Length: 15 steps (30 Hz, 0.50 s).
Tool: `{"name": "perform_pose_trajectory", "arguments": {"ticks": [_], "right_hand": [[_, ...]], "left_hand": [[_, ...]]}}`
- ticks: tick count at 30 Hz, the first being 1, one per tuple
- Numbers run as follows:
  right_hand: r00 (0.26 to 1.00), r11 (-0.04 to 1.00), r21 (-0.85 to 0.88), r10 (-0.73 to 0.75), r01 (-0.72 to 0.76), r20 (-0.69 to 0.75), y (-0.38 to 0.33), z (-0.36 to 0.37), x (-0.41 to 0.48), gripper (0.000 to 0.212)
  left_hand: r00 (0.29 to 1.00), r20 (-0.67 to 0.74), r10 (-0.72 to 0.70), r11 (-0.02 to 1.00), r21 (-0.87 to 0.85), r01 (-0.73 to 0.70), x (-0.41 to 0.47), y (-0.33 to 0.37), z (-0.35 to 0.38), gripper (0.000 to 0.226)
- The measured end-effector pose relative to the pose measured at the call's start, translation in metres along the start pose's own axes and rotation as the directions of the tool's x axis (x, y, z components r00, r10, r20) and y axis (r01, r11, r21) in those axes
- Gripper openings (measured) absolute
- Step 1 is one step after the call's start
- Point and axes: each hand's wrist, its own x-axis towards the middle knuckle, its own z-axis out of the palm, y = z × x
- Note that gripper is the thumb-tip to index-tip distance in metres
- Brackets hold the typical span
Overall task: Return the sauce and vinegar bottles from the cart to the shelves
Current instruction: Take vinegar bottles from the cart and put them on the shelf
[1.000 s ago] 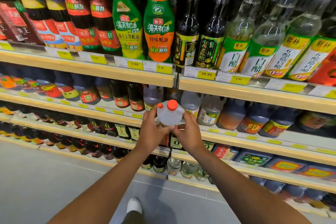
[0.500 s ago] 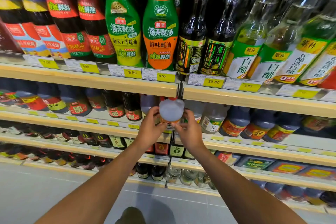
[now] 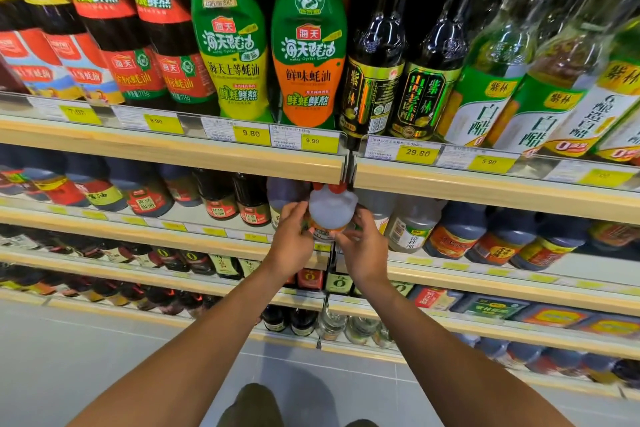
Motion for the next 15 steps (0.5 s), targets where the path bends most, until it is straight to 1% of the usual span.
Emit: {"name": "perform_pose_trajectory", "arguments": {"ticks": [2,6,9,11,15], "right_hand": [[1.000,1.000,0.000,0.007,-0.007,-0.014,0.000,0.003,0.000,0.048],[1.000,0.998,-0.057,0.003,-0.004,-0.016,0.003,0.008,0.000,0.053],[1.000,0.995,-0.101,-0.017,0.017,-0.005,0.004,0.008,0.001,0.055],[0.999,0.988,-0.152,-0.028,0.031,0.018,0.006,0.006,0.006,0.053],[0.996,0.951,-0.299,-0.055,0.074,0.071,0.007,-0.001,0.017,0.048]], "left_hand": [[1.000,-0.016,-0.014,1.000,0.000,0.014,0.001,-0.002,0.005,0.058],[0.998,-0.039,-0.051,0.994,-0.095,0.047,0.003,-0.009,0.009,0.058],[0.997,-0.032,-0.074,0.989,-0.127,0.070,0.009,-0.021,0.012,0.065],[0.996,-0.026,-0.088,0.991,-0.102,0.085,0.012,-0.022,0.012,0.068],[0.997,0.026,-0.078,0.995,-0.056,0.079,0.004,0.014,0.003,0.074]]}}
